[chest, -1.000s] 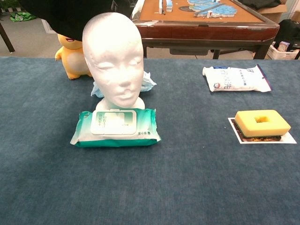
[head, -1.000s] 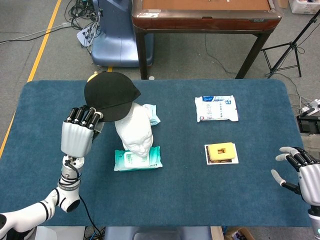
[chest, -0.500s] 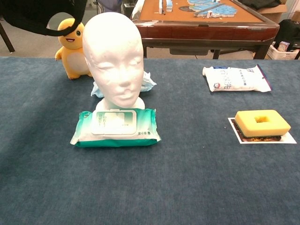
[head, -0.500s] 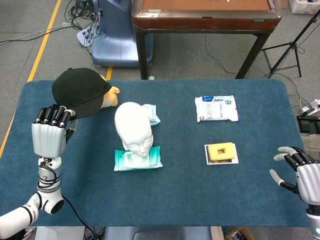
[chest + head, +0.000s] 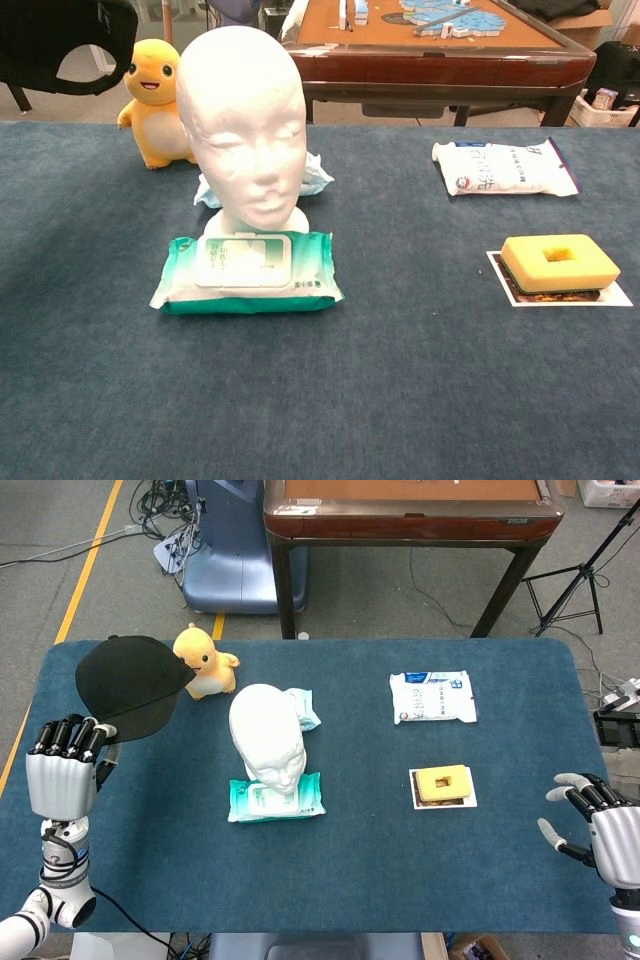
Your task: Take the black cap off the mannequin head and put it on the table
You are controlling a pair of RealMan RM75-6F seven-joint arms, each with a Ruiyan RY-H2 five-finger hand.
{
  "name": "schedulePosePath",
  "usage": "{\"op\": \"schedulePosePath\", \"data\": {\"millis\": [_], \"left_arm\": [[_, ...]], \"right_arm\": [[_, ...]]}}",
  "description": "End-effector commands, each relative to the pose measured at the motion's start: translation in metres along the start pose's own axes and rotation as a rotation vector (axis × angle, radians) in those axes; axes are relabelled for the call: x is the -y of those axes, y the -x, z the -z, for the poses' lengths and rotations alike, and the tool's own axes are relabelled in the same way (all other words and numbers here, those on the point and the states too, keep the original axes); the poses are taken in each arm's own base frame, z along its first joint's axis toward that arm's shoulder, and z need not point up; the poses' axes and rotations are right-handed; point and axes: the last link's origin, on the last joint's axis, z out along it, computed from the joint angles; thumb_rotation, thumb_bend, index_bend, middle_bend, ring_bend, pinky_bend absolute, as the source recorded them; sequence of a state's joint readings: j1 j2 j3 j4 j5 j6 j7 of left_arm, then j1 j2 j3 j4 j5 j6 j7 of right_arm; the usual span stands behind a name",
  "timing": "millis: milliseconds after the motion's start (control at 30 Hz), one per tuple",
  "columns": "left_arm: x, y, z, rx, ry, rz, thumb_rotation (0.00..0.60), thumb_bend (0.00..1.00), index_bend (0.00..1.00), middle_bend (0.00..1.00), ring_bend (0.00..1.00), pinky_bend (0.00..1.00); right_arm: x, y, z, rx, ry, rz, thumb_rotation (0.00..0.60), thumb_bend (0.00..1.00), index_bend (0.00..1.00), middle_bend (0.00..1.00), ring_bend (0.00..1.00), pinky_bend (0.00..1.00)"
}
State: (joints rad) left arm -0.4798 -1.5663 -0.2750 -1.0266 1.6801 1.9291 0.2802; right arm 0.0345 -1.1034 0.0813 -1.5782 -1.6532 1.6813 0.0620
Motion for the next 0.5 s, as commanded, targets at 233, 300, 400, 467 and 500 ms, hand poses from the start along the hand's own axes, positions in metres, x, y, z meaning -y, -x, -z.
{"op": "schedulePosePath", "data": {"millis": [233,300,400,467,500], "left_arm": [[0.020,0.017,0.023,0.073,0.017,-0.045,0.600,0.38,0.67,0.64,0.46,0.54],[0.020,0.021,0.029,0.087,0.023,-0.050,0.600,0.38,0.67,0.64,0.46,0.54],[0.017,0.025,0.038,0.110,0.032,-0.055,0.600,0.38,0.67,0.64,0.46,0.54],[0.014,0.029,0.045,0.129,0.050,-0.073,0.600,0.38,0.67,0.64,0.46,0.54],[0.012,0.032,0.048,0.138,0.056,-0.082,0.600,0.38,0.67,0.64,0.46,0.54]], "right_arm": [[0.001,0.002,-0.001,0.007,0.001,0.005,0.600,0.24,0.46,0.34,0.28,0.50],[0.000,0.002,-0.002,0.007,0.003,0.006,0.600,0.24,0.46,0.34,0.28,0.50],[0.001,0.002,-0.002,0.007,0.003,0.006,0.600,0.25,0.46,0.34,0.28,0.50],[0.001,0.002,-0.002,0.008,0.001,0.007,0.600,0.24,0.46,0.34,0.28,0.50],[0.001,0.002,-0.002,0.008,0.000,0.007,0.600,0.24,0.46,0.34,0.28,0.50]]}}
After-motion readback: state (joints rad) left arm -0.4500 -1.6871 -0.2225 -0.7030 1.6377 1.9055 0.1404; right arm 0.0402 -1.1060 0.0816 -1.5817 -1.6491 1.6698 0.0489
